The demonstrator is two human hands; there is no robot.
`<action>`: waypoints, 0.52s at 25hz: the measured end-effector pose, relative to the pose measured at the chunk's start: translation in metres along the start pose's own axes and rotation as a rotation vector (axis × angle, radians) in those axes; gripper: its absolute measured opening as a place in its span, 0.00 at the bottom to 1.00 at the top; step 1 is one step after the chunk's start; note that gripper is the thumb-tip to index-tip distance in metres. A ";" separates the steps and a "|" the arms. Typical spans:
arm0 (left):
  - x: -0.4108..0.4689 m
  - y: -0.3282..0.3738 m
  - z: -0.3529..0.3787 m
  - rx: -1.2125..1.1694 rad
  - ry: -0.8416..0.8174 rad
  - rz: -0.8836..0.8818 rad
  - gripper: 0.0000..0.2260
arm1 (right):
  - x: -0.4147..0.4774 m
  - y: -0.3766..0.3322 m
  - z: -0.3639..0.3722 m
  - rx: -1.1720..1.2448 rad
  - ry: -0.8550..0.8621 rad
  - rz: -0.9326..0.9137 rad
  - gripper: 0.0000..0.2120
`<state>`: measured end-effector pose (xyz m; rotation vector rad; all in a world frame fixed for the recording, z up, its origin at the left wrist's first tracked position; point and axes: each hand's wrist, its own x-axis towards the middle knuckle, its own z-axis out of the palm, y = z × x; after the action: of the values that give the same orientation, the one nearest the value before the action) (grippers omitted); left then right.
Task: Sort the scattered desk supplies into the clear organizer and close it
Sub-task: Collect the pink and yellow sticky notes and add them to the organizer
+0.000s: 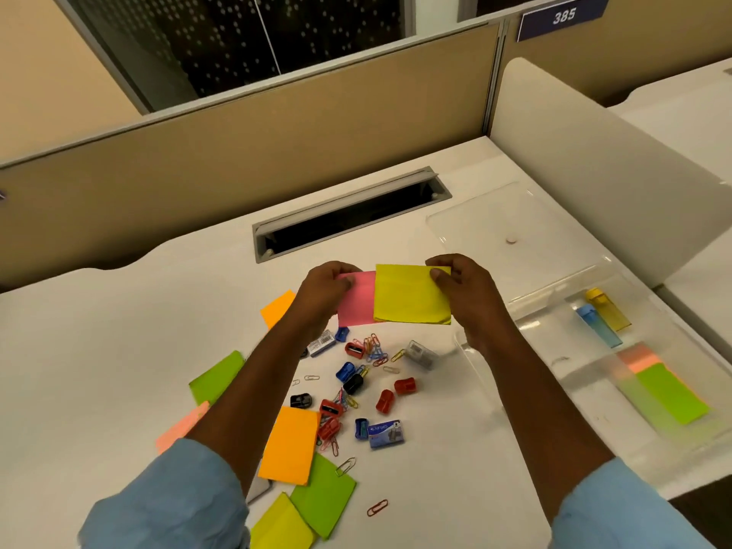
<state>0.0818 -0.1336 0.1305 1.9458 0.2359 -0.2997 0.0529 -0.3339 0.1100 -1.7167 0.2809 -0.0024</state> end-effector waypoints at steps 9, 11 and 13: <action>-0.076 -0.009 0.026 -0.425 -0.086 -0.113 0.14 | -0.045 -0.005 -0.016 -0.140 -0.005 -0.106 0.07; -0.082 -0.010 0.037 -0.395 -0.112 -0.102 0.11 | -0.052 0.000 -0.018 -0.151 0.031 -0.100 0.08; -0.085 -0.010 0.048 -0.341 -0.103 -0.094 0.09 | -0.058 0.006 -0.019 -0.177 0.086 -0.108 0.09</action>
<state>-0.0068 -0.1766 0.1306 1.5810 0.2909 -0.3935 -0.0073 -0.3424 0.1161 -1.9085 0.2582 -0.1347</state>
